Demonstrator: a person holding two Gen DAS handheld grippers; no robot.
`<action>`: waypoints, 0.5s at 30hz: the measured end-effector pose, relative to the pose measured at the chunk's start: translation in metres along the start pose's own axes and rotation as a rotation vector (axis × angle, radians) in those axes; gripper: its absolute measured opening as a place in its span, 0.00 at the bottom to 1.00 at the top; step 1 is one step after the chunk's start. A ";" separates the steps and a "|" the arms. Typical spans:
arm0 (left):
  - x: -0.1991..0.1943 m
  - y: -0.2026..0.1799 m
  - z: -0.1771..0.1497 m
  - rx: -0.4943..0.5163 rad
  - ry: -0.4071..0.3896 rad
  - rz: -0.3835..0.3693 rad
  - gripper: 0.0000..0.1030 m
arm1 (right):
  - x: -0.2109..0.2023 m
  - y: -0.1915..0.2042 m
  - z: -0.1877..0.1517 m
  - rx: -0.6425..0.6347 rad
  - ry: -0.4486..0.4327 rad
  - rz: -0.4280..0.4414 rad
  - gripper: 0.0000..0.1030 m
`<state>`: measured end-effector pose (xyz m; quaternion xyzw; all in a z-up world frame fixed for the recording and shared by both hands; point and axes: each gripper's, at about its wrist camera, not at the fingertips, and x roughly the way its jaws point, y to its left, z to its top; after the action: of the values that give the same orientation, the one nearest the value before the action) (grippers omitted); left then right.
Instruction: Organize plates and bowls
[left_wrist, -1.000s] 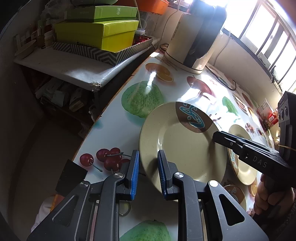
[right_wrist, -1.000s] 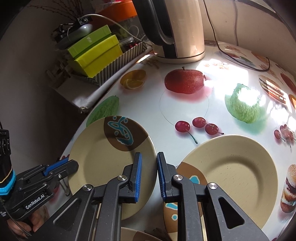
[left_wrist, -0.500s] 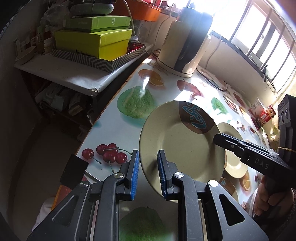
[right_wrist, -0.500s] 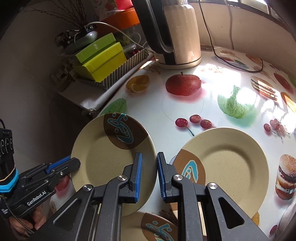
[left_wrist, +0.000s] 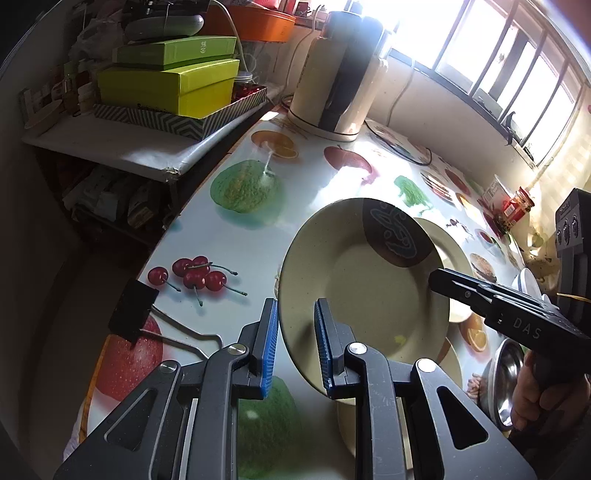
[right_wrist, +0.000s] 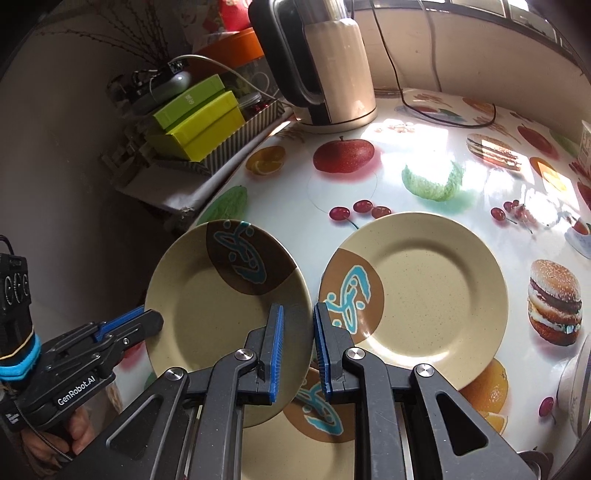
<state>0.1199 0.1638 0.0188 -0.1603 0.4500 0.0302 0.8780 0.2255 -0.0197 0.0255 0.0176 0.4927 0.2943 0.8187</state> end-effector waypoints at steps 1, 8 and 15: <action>0.000 -0.002 -0.003 0.002 0.003 -0.003 0.20 | -0.003 -0.001 -0.003 0.002 0.000 -0.003 0.16; 0.000 -0.014 -0.017 0.029 0.029 -0.016 0.20 | -0.016 -0.010 -0.022 0.034 0.003 -0.021 0.16; 0.002 -0.023 -0.028 0.049 0.053 -0.029 0.20 | -0.023 -0.020 -0.042 0.076 0.020 -0.028 0.16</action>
<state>0.1036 0.1334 0.0078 -0.1457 0.4715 0.0021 0.8697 0.1927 -0.0591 0.0161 0.0389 0.5119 0.2640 0.8166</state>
